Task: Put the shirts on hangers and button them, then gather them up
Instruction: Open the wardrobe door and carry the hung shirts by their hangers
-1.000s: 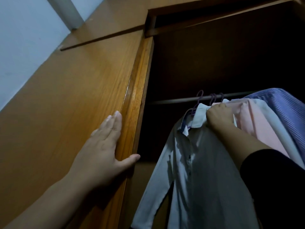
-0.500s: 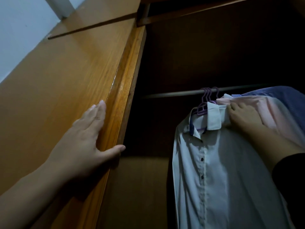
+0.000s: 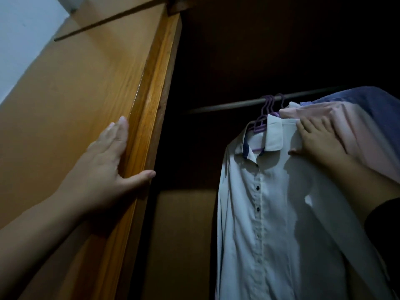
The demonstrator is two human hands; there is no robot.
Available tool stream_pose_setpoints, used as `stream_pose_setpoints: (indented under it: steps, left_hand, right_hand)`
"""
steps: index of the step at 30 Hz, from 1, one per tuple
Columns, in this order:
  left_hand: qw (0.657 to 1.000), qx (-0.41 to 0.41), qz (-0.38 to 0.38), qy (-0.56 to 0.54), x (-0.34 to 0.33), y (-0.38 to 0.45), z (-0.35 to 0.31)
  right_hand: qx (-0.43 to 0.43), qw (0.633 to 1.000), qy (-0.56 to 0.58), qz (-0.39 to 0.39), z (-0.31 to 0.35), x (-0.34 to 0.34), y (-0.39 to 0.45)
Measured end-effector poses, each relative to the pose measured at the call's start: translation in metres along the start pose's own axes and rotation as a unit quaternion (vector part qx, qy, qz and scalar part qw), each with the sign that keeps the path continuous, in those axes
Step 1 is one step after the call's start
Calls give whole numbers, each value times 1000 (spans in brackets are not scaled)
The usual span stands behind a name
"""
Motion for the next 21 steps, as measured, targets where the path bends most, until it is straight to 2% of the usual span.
stream_pose_setpoints:
  steps: [6,12,16,21]
  left_hand:
    - [998,-30,25,55,6,-1,1]
    - [990,-20,124,56,25,-6,-7]
    - [982,-23,160,94,56,-28,3]
    - [968,7,198,154,117,-74,25]
  right_hand:
    - [-6,1000,19,-18,21,12,-17]
    - [-24,999,25,-6,61,56,-35]
    - [-24,994,107,-18,117,110,-57]
    - [10,975,220,-11,224,201,-102]
Point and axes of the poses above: each hand's wrist, its own y-axis towards the middle knuckle, its own x-axis out of the back of the hand, z = x × y, the point moved 4 cm from there along y, towards the middle knuckle, and after that the axes turned 11 degrees about -z, right-handed, at the moved point
